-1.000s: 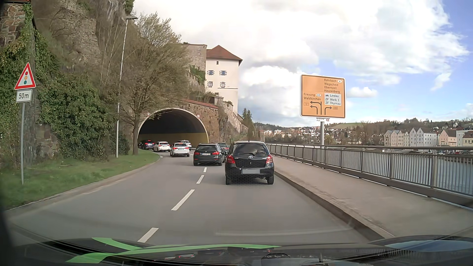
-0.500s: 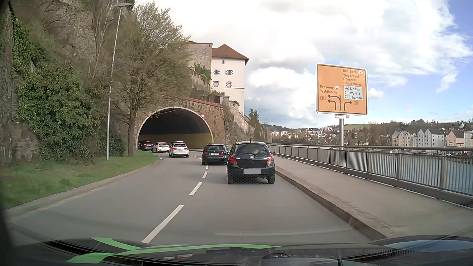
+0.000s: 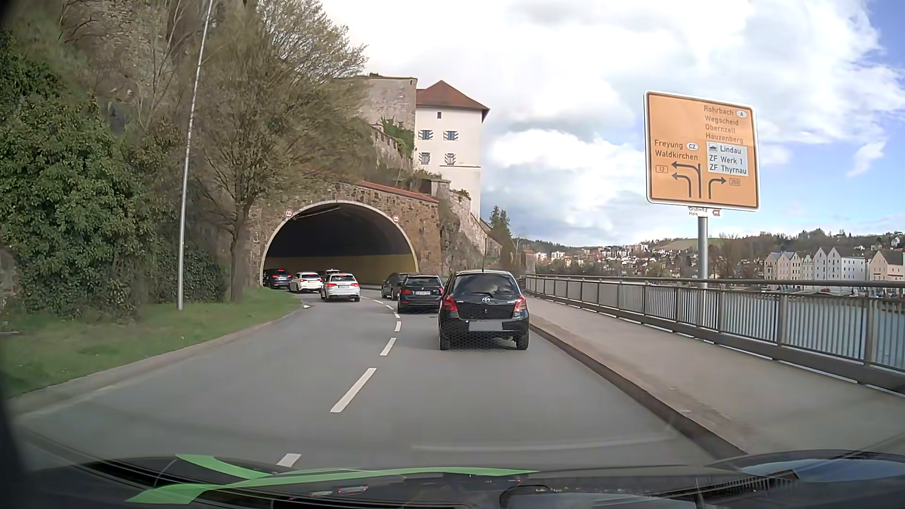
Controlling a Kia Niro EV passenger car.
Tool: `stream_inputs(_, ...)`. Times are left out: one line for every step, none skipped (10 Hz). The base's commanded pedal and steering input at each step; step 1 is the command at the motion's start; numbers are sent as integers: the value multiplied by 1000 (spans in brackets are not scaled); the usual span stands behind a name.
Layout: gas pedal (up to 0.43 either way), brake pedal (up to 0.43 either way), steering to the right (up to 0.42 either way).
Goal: Follow the waypoints while adhering to traffic rules and regulations
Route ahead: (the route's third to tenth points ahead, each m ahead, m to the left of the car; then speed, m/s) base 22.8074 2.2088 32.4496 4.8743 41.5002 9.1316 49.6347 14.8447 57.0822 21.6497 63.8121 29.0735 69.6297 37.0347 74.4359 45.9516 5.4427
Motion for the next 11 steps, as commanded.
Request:
stream_inputs(79,0,-31)
stream_inputs(79,0,-25)
stream_inputs(79,0,-20)
stream_inputs(79,0,-15)
stream_inputs(79,0,-17)
stream_inputs(87,0,-20)
stream_inputs(87,0,-20)
stream_inputs(98,0,-20)
stream_inputs(98,0,-21)
stream_inputs(118,0,-23)
stream_inputs(118,0,-24)
